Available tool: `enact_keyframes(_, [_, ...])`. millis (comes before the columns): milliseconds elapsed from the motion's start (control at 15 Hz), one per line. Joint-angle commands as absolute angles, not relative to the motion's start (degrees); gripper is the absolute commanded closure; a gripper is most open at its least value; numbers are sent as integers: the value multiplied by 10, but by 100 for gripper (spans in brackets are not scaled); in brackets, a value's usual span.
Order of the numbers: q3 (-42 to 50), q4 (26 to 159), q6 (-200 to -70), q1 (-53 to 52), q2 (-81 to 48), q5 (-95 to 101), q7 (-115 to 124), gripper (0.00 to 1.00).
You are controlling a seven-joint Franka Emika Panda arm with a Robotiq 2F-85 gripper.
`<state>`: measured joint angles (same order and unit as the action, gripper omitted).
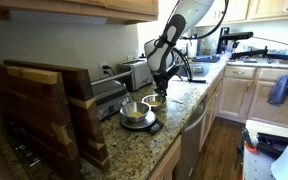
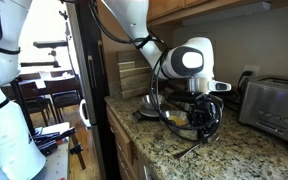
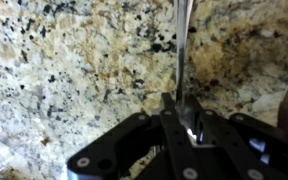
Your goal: Use the spoon to transfer one spoon of contents from the left bowl to the right bowl
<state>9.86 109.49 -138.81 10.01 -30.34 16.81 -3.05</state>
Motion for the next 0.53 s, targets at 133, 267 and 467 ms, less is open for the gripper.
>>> enact_keyframes(133, [134,1139,-1380,63,-253,219,5,36])
enact_keyframes(267, [126,1158,-1378,62,-225,224,-19,24])
enact_keyframes(467, [123,1188,-1372,51,-178,245,-26,4])
